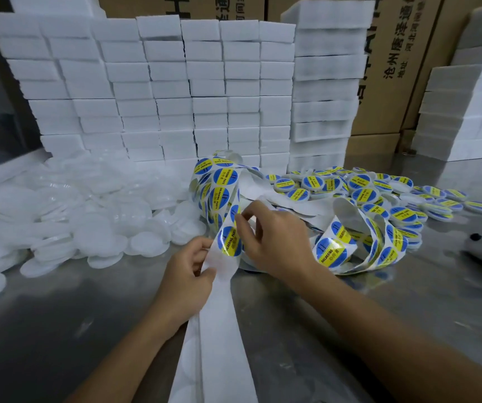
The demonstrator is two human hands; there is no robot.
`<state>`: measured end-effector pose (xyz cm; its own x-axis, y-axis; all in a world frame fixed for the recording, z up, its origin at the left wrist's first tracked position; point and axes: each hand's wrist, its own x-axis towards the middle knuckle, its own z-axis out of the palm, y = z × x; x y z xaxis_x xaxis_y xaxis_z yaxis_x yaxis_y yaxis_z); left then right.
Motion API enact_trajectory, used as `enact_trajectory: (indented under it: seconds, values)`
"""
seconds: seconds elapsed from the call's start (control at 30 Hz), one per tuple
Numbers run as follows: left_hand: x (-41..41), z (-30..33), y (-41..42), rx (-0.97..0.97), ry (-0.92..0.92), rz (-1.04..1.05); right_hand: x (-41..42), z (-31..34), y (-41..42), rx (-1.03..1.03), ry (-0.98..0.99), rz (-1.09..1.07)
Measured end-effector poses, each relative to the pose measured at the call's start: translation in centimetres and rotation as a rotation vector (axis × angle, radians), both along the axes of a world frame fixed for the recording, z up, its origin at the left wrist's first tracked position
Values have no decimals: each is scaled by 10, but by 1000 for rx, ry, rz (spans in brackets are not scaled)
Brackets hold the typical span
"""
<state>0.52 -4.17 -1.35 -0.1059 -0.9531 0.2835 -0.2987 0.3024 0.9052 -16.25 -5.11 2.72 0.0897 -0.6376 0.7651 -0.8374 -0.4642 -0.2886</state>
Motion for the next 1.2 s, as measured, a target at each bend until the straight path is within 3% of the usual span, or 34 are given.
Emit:
enact_trajectory:
  seconds: [0.1, 0.17, 0.27, 0.33, 0.43, 0.57, 0.8, 1.2]
  values:
    - [3, 2, 0, 10, 121, 34, 4, -5, 10, 63, 38, -18]
    - [5, 2, 1, 0, 173, 35, 5, -7, 12, 224, -70, 25]
    - [3, 3, 5, -31, 147, 11, 13, -7, 14, 527, -528, 286]
    - [0, 3, 7, -55, 94, -14, 17, -7, 14, 616, -811, 401]
    - [-1, 4, 9, -32, 108, -94, 15, -4, 12, 633, -933, 386]
    - [-1, 5, 10, 7, 172, -110, 6, 0, 10, 520, -842, 463]
    - [1, 5, 8, 35, 237, -126, 6, -12, 11, 382, -332, 532]
    - [2, 3, 4, 20, 361, -67, 9, -13, 12, 271, -346, 436]
